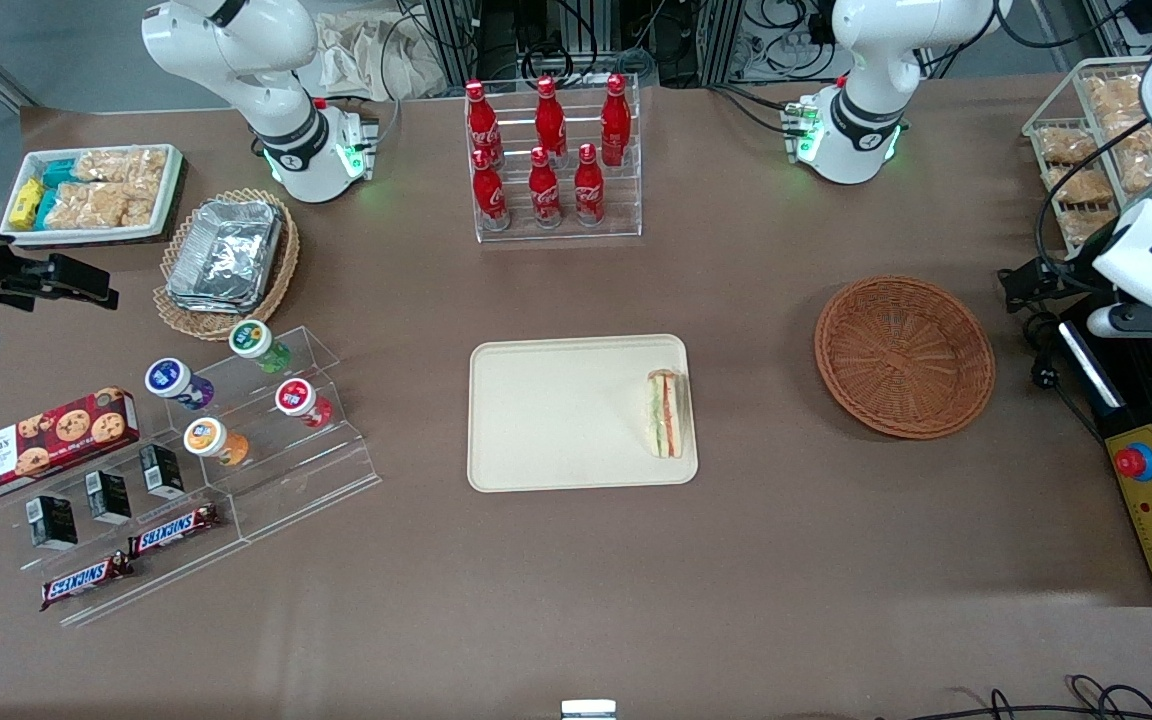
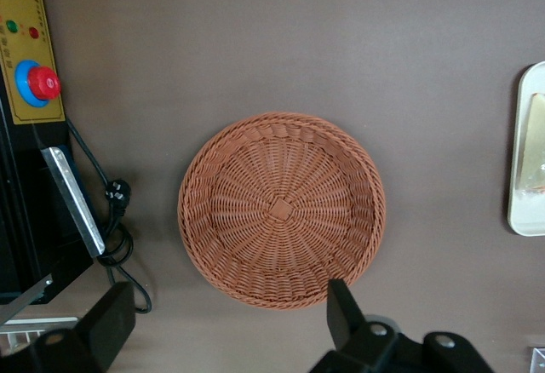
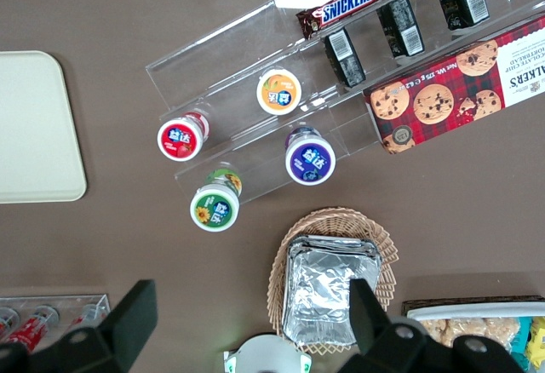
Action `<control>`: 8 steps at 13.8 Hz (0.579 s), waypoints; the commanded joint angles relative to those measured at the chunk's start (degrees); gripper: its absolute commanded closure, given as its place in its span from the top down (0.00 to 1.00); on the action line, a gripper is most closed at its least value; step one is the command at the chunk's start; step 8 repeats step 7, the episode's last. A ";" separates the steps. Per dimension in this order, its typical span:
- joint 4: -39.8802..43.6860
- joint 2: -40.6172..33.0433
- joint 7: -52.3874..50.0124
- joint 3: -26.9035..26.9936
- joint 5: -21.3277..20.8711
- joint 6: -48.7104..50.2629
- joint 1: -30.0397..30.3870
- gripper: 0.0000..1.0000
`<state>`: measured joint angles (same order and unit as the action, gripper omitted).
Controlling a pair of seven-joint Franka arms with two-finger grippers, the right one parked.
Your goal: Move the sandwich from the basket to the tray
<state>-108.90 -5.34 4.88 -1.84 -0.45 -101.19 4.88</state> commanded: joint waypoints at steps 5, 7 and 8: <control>24.16 14.82 -2.59 -0.53 0.80 10.75 -0.05 1.00; 24.88 15.36 -4.96 -0.71 0.89 10.14 -0.05 1.00; 24.88 15.36 -4.96 -0.71 0.89 10.14 -0.05 1.00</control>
